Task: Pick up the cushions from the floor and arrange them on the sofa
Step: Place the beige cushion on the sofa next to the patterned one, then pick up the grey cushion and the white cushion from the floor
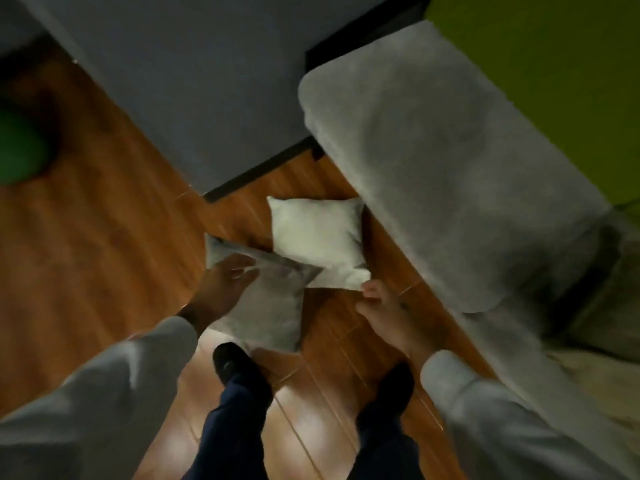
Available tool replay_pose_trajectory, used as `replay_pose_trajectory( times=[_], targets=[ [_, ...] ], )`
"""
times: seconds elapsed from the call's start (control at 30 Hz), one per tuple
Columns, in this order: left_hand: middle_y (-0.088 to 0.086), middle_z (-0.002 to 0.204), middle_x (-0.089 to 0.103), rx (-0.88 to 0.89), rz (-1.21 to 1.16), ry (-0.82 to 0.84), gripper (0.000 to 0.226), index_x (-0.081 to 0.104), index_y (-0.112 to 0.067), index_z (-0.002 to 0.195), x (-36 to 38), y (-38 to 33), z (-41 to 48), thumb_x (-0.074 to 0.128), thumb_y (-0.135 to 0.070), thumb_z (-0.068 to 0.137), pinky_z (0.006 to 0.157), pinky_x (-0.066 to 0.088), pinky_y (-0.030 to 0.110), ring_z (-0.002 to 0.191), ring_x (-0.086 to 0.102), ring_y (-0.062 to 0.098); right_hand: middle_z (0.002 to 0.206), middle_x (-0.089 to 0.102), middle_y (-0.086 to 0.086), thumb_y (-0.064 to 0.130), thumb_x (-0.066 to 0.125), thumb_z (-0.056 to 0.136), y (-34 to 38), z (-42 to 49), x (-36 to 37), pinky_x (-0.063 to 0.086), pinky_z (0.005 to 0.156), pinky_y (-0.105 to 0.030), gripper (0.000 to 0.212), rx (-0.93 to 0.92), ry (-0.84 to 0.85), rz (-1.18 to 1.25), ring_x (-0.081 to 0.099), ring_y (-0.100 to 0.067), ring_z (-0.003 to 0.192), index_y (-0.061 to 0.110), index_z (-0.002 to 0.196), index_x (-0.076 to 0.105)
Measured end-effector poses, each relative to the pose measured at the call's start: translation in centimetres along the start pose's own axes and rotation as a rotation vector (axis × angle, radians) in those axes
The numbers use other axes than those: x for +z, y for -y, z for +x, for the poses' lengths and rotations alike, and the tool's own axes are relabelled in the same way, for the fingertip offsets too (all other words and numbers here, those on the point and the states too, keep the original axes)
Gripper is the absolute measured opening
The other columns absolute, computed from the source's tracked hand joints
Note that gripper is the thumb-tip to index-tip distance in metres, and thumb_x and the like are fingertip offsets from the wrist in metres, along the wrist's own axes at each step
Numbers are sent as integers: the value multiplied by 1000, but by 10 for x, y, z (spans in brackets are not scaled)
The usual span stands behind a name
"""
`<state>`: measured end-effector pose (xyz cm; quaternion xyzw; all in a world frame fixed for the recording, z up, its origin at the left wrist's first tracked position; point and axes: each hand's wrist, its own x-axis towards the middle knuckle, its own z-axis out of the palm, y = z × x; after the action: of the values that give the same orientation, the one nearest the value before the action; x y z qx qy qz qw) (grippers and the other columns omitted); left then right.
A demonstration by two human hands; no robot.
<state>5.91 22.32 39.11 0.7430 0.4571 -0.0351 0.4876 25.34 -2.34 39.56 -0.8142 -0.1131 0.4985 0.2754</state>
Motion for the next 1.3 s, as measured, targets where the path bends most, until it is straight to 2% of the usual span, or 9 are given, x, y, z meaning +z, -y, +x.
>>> replay_pose_trajectory(
  times=[0.13,0.33,0.43,0.57,0.67,0.83,1.03,1.17,1.3],
  targets=[
    [1,120,65,-91,-11,47,19,63,-27,111,-59,102,35,70,-30,94,86,48,26,108,61,21,135,62,6,46,66,82,21,48,93,48,109,-53,45,135,27,79,59,-23,124,45,125,52],
    [9,133,66,-261,1,129,44,63,-18,124,-73,214,96,74,-40,87,92,52,39,117,64,30,137,60,-10,29,72,93,5,125,189,51,105,-51,58,222,38,165,60,-28,120,11,144,50],
    [6,143,60,-362,0,121,63,57,-21,135,-51,267,140,76,-50,83,86,47,34,126,59,29,147,53,-9,37,76,91,-20,181,223,52,99,-42,73,316,83,162,58,-23,121,15,152,43],
    [3,166,29,-449,-152,133,94,28,-29,156,-4,325,199,76,-54,79,107,38,45,148,32,31,150,49,-1,46,79,86,-62,253,249,48,105,-49,85,381,83,241,52,-21,127,27,157,36],
    [-3,159,39,-477,-305,173,112,29,-30,155,18,349,234,80,-67,63,96,44,35,138,44,24,142,48,8,48,85,78,-86,292,254,46,107,-52,97,379,105,294,47,-21,128,36,158,30],
    [-13,147,47,-488,-438,199,121,29,-44,152,38,370,266,81,-76,48,106,37,55,130,46,22,158,44,0,60,87,45,-90,331,257,43,112,-62,130,333,205,247,43,-28,142,34,159,30],
    [-22,117,60,-524,-472,195,89,41,-39,147,33,349,253,72,-69,70,75,46,31,102,57,6,148,50,4,56,82,74,-74,323,266,53,101,-56,99,296,158,352,52,-25,126,39,159,32],
    [-25,121,58,-431,-454,222,90,39,-42,148,-14,291,234,72,-73,70,83,44,30,106,55,5,158,44,-1,59,74,85,-33,285,232,53,105,-57,94,290,50,401,51,-31,136,31,162,28],
    [-35,115,68,-225,-425,277,85,49,-47,143,-68,211,213,74,-73,66,74,48,15,95,66,-15,147,60,-3,69,63,87,17,239,180,54,103,-54,76,284,1,478,60,-31,129,25,148,52]
  ],
)
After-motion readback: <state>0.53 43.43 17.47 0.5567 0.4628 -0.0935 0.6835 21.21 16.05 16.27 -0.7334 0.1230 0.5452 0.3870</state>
